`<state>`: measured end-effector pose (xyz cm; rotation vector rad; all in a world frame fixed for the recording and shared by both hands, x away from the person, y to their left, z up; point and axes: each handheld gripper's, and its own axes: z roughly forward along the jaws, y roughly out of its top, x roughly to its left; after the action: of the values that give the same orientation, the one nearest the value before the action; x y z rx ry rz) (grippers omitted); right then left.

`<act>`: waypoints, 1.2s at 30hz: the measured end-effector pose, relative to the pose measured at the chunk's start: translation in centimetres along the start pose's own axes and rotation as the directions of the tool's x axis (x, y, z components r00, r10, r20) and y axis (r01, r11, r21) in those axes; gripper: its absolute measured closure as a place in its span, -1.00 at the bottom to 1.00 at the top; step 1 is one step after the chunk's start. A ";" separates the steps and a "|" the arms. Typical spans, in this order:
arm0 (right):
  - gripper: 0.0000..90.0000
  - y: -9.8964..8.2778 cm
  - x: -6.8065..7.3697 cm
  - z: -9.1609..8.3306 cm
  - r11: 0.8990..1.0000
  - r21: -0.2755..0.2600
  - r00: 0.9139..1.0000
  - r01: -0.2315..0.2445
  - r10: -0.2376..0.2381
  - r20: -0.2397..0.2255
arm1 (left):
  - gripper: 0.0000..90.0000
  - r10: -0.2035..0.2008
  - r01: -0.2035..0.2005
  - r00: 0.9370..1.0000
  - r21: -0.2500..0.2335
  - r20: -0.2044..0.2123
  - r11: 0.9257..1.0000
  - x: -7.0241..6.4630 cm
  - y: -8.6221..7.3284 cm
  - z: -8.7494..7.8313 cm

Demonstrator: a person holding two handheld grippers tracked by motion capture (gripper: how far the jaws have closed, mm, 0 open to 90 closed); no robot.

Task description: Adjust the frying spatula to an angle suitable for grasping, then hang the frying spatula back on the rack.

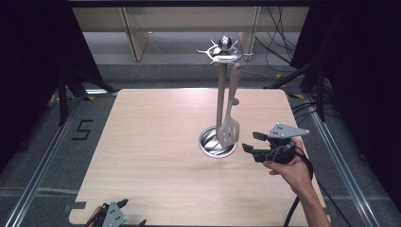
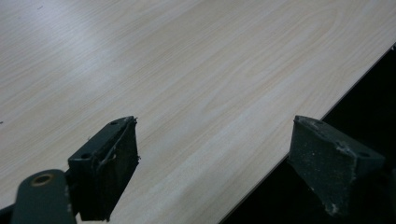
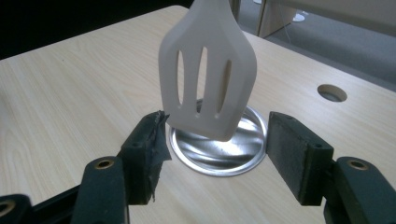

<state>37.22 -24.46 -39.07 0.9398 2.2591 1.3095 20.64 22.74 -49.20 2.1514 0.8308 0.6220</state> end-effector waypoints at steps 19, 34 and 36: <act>-0.18 -2.0 0.3 0.3 0.999 0.052 1.000 -0.005 0.005 -0.001 | -0.67 -0.001 0.001 1.000 -0.016 0.004 1.000 -0.2 0.2 0.0; -0.22 -2.9 0.9 0.5 0.996 0.062 0.998 -0.057 0.057 -0.007 | -0.67 -0.031 0.031 1.000 -0.024 -0.002 0.999 -0.4 -0.1 0.0; -0.22 -3.0 0.7 0.5 0.998 0.061 1.000 -0.027 0.027 -0.004 | -0.67 -0.007 0.007 1.000 -0.010 0.008 1.000 -0.2 -0.1 -0.1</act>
<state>35.93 -24.66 -41.90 0.9919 2.3092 1.2617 20.41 22.65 -49.24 2.1395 0.8287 0.6123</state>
